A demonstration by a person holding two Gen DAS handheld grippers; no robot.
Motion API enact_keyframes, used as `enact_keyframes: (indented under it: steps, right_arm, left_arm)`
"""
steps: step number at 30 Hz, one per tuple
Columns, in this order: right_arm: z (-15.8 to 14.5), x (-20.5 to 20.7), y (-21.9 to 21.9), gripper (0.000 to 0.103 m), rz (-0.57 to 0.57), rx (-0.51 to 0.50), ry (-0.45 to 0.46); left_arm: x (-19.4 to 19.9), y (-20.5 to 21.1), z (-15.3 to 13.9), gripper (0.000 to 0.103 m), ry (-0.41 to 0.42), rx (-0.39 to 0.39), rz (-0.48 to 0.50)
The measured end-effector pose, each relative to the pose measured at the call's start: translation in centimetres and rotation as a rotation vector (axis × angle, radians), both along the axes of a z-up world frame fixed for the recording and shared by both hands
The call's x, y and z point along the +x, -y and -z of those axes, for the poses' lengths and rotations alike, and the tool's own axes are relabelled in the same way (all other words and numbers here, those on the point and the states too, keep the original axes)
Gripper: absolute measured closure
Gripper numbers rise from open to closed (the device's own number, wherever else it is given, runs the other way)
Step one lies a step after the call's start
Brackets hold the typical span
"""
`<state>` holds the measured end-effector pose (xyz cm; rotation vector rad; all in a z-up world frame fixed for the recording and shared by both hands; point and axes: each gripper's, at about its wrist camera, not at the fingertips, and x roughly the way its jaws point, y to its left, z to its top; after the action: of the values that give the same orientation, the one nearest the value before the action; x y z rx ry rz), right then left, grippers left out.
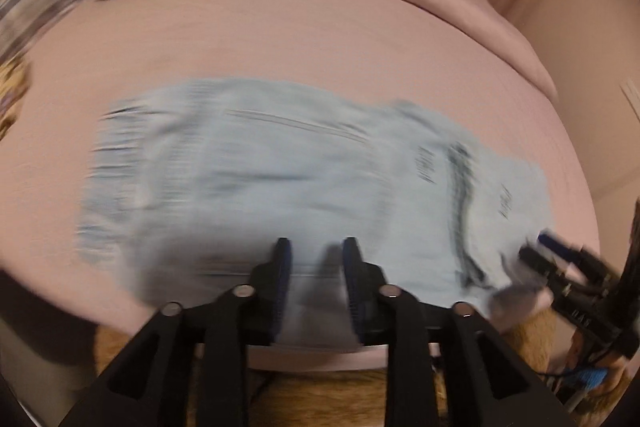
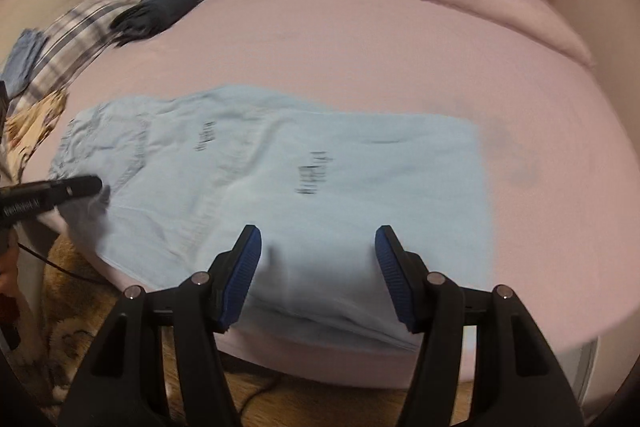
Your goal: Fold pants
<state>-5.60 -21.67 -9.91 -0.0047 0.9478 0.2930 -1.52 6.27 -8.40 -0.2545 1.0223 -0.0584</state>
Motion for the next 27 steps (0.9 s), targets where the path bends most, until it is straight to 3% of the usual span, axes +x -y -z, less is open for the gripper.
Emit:
enact_keyframes:
  steps: [3,6,9,13,22,27]
  right_arm:
    - [1.5,0.4,-3.1,0.045,-0.054,-0.039,-0.031]
    - [2.3,0.0,-4.5,0.044,-0.051,-0.126,0.006]
    - [2.3,0.0,-4.1,0.044,-0.041,-0.107,-0.004]
    - [2.3,0.1,-4.2,0.044,-0.030,-0.122,-0.001]
    - [2.4,0.2,-4.1,0.044,-0.022,-0.118,-0.016]
    - [2.4,0.5,-4.2,0.044,-0.021,-0.108,-0.026]
  left_arm:
    - [-0.9,-3.5,-0.5,0.073,0.009,-0.005,-0.105]
    - [-1.1,-5.4,-1.1,0.069,0.032,-0.011,-0.176]
    - [-2.2,-7.9,-1.4,0.067,0.051,-0.073,-0.210]
    - [-3.2,-10.6,-1.6,0.058,0.080,-0.032,-0.304]
    - [-1.0,-9.7,0.9,0.055,-0.022,-0.111,-0.269]
    - [-1.3,-9.3,1.6,0.042,-0.052,-0.119,-0.294]
